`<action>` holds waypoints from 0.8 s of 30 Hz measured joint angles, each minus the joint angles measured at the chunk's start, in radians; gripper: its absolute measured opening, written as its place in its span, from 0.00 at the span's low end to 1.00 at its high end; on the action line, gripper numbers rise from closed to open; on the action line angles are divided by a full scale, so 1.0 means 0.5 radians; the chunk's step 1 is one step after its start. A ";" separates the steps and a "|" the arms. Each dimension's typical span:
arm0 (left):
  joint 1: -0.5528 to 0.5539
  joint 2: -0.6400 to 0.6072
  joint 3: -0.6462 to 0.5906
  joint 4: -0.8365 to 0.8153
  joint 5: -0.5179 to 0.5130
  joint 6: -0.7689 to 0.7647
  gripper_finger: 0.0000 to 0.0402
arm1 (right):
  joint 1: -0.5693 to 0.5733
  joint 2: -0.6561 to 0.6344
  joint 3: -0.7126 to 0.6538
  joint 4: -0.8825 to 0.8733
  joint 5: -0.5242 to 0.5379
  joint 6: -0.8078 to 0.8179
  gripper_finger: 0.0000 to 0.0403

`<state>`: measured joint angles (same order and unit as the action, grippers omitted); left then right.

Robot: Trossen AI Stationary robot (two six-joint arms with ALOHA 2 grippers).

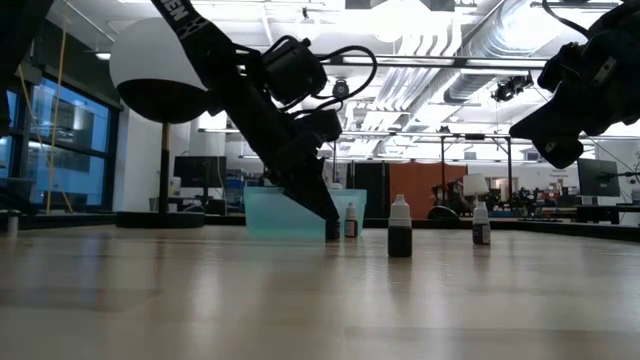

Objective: Pick & Place food coloring
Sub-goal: Put the small purple food coloring bottle into the blue bin

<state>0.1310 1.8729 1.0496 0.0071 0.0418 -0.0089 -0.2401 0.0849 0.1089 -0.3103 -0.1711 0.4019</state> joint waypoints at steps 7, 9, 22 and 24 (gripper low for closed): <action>0.000 0.000 0.007 -0.009 0.000 -0.008 0.36 | 0.000 0.000 0.000 0.000 0.000 -0.002 0.00; 0.000 0.000 0.023 -0.009 0.000 -0.012 0.35 | 0.000 0.000 0.000 0.000 0.001 0.000 0.00; 0.000 -0.006 0.079 -0.109 -0.010 0.008 0.12 | 0.000 0.000 0.000 0.000 0.000 -0.002 0.00; 0.000 -0.008 0.081 -0.131 -0.012 0.009 0.11 | 0.001 0.000 0.000 0.000 0.000 0.000 0.00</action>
<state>0.1310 1.8690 1.0902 -0.0585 0.0357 -0.0046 -0.2398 0.0849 0.1089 -0.3103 -0.1711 0.4019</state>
